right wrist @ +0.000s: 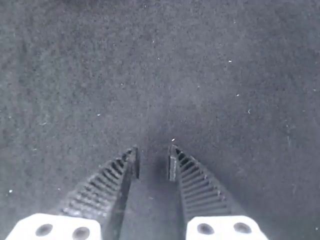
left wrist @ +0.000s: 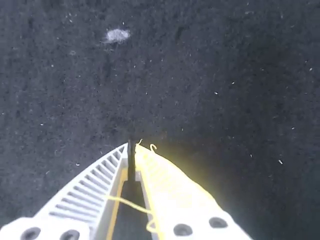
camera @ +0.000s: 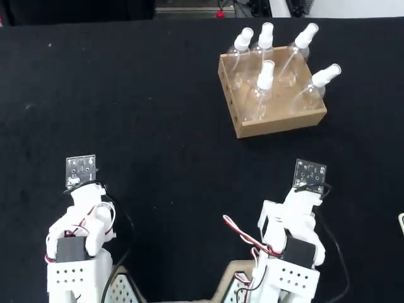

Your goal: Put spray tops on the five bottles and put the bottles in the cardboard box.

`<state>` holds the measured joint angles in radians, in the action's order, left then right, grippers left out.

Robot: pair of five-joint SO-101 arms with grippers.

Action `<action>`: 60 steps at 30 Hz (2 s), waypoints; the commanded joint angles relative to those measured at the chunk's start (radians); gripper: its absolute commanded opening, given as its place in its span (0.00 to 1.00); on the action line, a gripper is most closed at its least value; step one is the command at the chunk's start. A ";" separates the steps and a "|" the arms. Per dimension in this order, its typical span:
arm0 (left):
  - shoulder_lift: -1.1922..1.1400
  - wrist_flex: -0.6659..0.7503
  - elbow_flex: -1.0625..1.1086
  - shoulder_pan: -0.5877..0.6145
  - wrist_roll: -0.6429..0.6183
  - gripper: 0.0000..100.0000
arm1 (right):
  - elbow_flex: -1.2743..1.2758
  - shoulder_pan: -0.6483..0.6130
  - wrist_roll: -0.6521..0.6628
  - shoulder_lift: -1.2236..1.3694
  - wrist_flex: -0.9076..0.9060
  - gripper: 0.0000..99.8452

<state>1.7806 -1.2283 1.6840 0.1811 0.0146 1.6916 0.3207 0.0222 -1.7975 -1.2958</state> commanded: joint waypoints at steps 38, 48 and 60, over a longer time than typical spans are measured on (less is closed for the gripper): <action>0.040 -0.006 0.016 -0.007 0.002 0.03 | -0.007 -0.307 -0.005 -0.099 -0.011 0.08; 0.040 -0.006 0.016 -0.007 0.002 0.03 | -0.007 -0.307 -0.005 -0.099 -0.011 0.08; 0.040 -0.006 0.016 -0.007 0.002 0.03 | -0.007 -0.307 -0.005 -0.099 -0.011 0.08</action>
<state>1.8220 -1.2283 1.6840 0.1811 0.0146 1.6916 0.0276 0.0222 -1.7975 -1.2988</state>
